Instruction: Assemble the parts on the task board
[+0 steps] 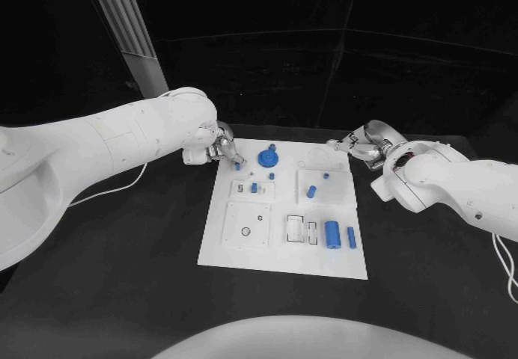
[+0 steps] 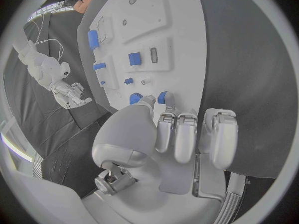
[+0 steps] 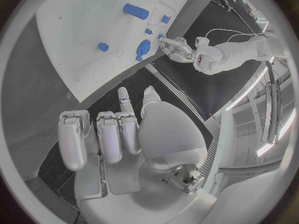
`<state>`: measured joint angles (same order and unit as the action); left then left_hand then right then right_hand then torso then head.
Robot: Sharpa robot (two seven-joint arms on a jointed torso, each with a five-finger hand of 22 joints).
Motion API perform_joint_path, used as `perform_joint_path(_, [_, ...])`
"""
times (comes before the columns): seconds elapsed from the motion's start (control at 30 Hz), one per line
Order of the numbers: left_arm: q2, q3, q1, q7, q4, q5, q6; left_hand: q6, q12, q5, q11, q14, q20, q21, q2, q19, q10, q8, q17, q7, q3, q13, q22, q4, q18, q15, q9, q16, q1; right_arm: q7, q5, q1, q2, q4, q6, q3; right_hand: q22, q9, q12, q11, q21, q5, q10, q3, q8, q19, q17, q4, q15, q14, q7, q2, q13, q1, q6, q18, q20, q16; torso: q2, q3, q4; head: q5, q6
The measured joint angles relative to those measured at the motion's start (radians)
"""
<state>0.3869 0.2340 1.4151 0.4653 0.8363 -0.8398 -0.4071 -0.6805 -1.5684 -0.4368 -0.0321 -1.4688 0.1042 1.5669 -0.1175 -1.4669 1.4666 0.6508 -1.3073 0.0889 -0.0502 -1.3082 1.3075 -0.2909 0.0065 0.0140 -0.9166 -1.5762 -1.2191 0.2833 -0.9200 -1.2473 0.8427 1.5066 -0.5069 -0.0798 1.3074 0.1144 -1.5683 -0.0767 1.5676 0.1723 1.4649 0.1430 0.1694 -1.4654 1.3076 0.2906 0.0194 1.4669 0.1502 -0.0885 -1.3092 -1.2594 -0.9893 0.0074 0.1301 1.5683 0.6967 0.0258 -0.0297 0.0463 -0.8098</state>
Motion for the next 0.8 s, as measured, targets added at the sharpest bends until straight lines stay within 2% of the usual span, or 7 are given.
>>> perform_joint_path(0.1, [-0.001,0.0,0.0,0.0,-0.001,0.0,0.0,-0.004,0.0,0.0,0.0,0.0,0.0,0.0,-0.001,0.0,0.0,0.0,0.0,-0.004,0.0,0.0,0.0,0.0,0.0,0.0,0.0,0.0,-0.001,0.0,0.0,0.0,0.0,0.0,0.0,0.0,0.0,0.0,0.0,0.0,0.0,0.0,0.0,0.0,0.0,0.0,0.0,0.0,0.0,0.0,0.0,0.0,0.0,0.0,0.0,0.0,0.0,0.0,0.0,0.0001,0.0003,0.0,-0.001])
perform_joint_path(0.2, [-0.001,0.0,-0.001,0.0,-0.002,0.0,0.0,-0.004,0.0,0.0,0.004,0.0,0.0,0.0,-0.013,0.0,-0.003,0.004,0.0,-0.004,0.011,0.0,0.0,0.0,0.0,0.0,0.0,0.0,-0.013,0.001,0.0,0.0,0.0,0.0,0.0,0.0,0.0,0.0,0.0,0.0,0.0,0.0,0.0,0.0,0.0,0.0,0.0,0.0,0.0,0.0,0.0,0.0,0.0,0.0,0.0,0.0,0.0,0.0,0.0,0.0001,0.0003,0.0,-0.001])
perform_joint_path(0.5, [-0.001,0.0,-0.003,0.0,-0.003,0.0,-0.001,0.0,0.0,-0.003,0.007,0.0,0.0,0.0,-0.003,0.0,0.0,0.004,0.0,-0.007,0.027,0.0,0.0,0.002,0.0,0.0,-0.001,0.0,-0.04,0.002,0.0,0.0,0.0,0.0,0.0,0.0,0.0,0.0,0.0,0.0,0.0,0.0,0.0,0.0,0.0,0.0,0.0,0.0,0.0,0.0,0.0,0.0,0.0,0.0,0.0,0.0,0.0,0.0,0.0,-0.0001,0.0003,-0.001,-0.001])
perform_joint_path(0.53, [-0.001,0.0,-0.003,0.0,-0.003,0.0,-0.001,0.0,0.0,-0.014,0.007,0.0,0.0,0.0,-0.001,0.0,0.0,0.004,0.0,-0.007,0.036,-0.001,0.0,0.002,0.0,0.0,-0.001,0.0,-0.052,0.002,0.0,0.0,0.0,0.0,0.0,0.0,0.0,0.0,0.0,0.0,0.0,0.0,0.0,0.0,0.0,0.0,0.0,0.0,0.0,0.0,0.0,0.0,0.0,0.0,0.0,0.0,0.0,0.0,0.0,-0.0001,0.0003,-0.001,-0.002])
perform_joint_path(0.6, [-0.002,0.0,-0.003,0.0,-0.003,0.0,-0.001,0.002,0.0,-0.062,0.007,0.003,0.0,0.0,0.005,0.0,0.0,0.004,0.0,-0.01,0.058,-0.002,0.0,0.004,0.0,0.003,-0.003,0.0,-0.082,0.003,0.0,0.0,0.001,0.0,0.0,0.0,0.0,0.0,0.0,0.0,0.0,0.0,0.0,0.0,0.0,0.0,0.0,0.0,0.0,0.0,0.0,0.0,0.0,0.0,0.0,0.0,0.0,0.0,0.0,-0.0002,0.0003,-0.002,-0.002])
perform_joint_path(0.67, [-0.002,0.0,-0.003,0.0,-0.003,0.0,-0.001,0.004,0.0,-0.091,0.007,0.004,0.0,0.0,0.014,0.0,0.0,0.005,0.0,-0.011,0.081,-0.003,0.0,0.005,0.0,0.004,-0.003,0.0,-0.108,0.003,0.0,0.0,0.001,0.0,0.0,0.0,0.0,0.0,0.0,0.0,0.0,0.0,0.0,0.0,0.0,0.0,0.0,0.0,0.0,0.0,0.0,0.0,0.0,0.0,0.0,0.0,0.0,0.0,0.0,-0.0002,0.0003,-0.002,-0.002])
perform_joint_path(0.8, [-0.002,0.0,-0.004,0.0,-0.003,0.0,-0.001,0.004,0.0,-0.11,0.011,0.004,0.0,0.0,0.025,0.0,-0.004,0.009,0.0,-0.011,0.131,-0.002,0.0,0.003,0.0,0.004,-0.004,0.0,-0.142,0.004,0.0,0.0,0.001,0.001,0.0,0.0,0.0,0.001,0.0,0.0,0.0,0.0,0.0,0.0,0.0,0.0,0.0,0.0,0.0,0.0,0.0,0.0,0.0,0.0,0.0,0.0,0.0,0.0,0.0,-0.0002,0.0003,-0.002,-0.001])
